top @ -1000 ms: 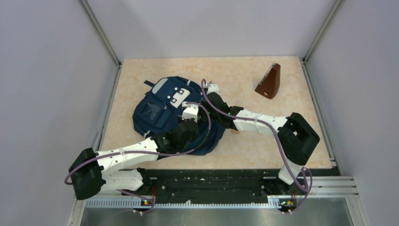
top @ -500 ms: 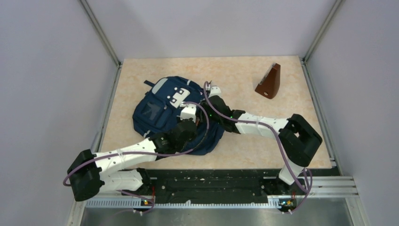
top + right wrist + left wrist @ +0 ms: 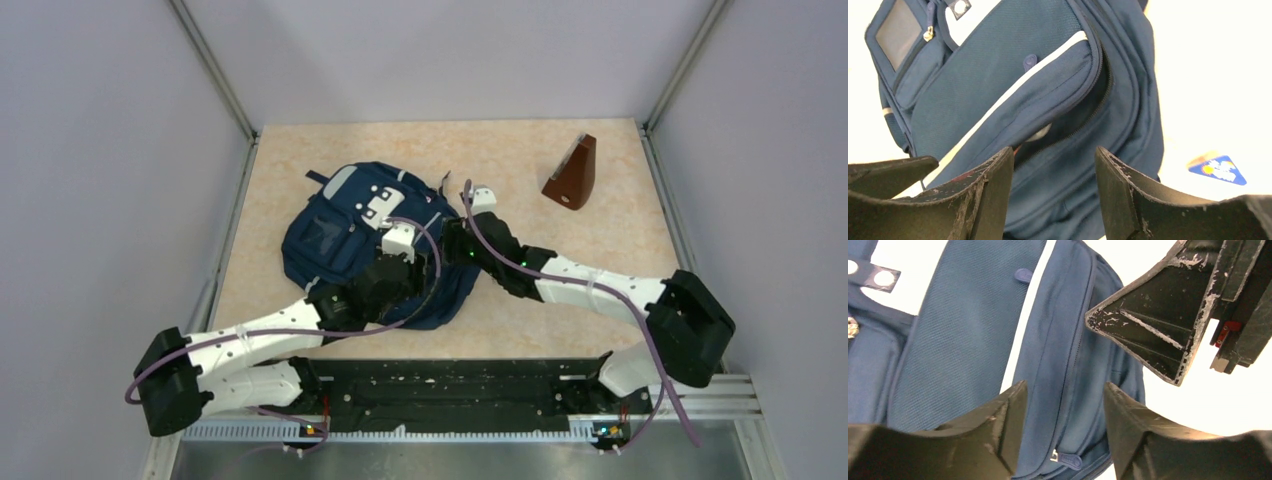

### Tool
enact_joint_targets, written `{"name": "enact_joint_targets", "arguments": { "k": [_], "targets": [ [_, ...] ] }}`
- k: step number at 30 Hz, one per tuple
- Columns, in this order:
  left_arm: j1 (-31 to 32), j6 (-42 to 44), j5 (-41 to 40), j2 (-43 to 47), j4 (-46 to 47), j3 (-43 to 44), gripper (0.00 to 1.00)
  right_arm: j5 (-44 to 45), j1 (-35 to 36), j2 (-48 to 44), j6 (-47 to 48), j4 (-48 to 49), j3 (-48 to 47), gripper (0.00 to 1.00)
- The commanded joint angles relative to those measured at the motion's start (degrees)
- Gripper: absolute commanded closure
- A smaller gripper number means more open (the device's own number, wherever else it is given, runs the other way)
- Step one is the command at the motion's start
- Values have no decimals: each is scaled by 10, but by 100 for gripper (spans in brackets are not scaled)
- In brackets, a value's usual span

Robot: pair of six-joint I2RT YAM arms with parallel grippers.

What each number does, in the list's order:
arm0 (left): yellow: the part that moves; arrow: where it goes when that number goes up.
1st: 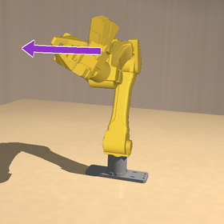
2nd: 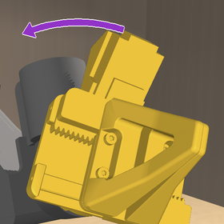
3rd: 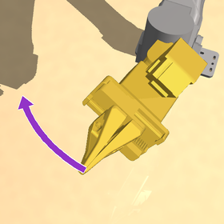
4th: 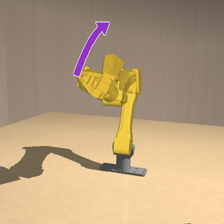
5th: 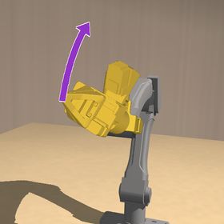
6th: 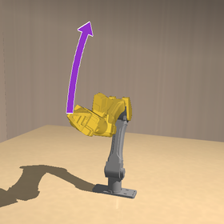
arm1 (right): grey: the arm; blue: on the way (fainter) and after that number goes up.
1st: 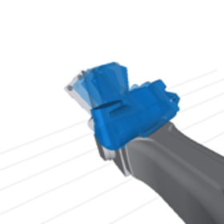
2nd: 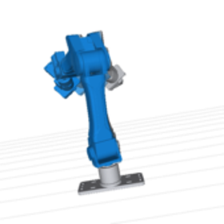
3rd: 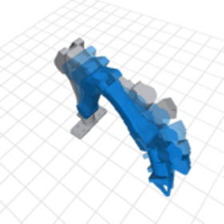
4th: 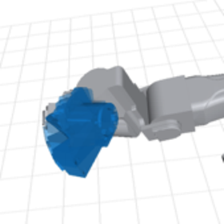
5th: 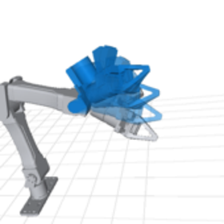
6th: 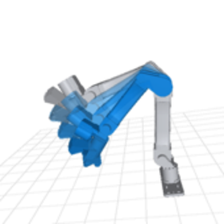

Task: Pack the student bag
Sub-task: Place the stationery in the student bag, then zip the student bag at the center of the board.

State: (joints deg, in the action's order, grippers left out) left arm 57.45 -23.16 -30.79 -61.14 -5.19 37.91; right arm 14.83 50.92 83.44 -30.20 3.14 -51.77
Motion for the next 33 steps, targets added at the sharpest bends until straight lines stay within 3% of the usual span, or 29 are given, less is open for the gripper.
{"name": "enact_joint_targets", "arguments": {
  "k": [1, 5, 8, 12, 15, 18, 26, 31, 33],
  "targets": [
    [-4, 12, 92, 27, 46, -12, 32, 46, 8, -72, 11, -12, 37, 40],
    [-7, -4, 141, 52, 43, -19, 24, 74, 8, -134, 19, -25, 81, 39],
    [-20, -60, 134, 76, 5, -16, 22, 74, 9, -186, 29, 1, 127, 39],
    [-56, -150, 124, 121, -44, -32, 19, 29, 30, -227, 72, 59, 180, 41],
    [-116, -173, 167, 158, -44, -70, 19, 23, 72, -227, 97, 104, 199, 41],
    [-195, -184, 218, 183, -52, -95, 19, 52, 126, -209, 114, 151, 203, 42],
    [-260, -162, 175, 192, -105, -108, 19, 76, 194, -64, 109, 176, 132, 46],
    [-309, -164, 202, 192, -85, -128, 20, 104, 219, 10, 91, 156, 86, 49],
    [-321, -166, 213, 191, -73, -137, 25, 112, 226, 31, 88, 149, 72, 50]
  ]
}}
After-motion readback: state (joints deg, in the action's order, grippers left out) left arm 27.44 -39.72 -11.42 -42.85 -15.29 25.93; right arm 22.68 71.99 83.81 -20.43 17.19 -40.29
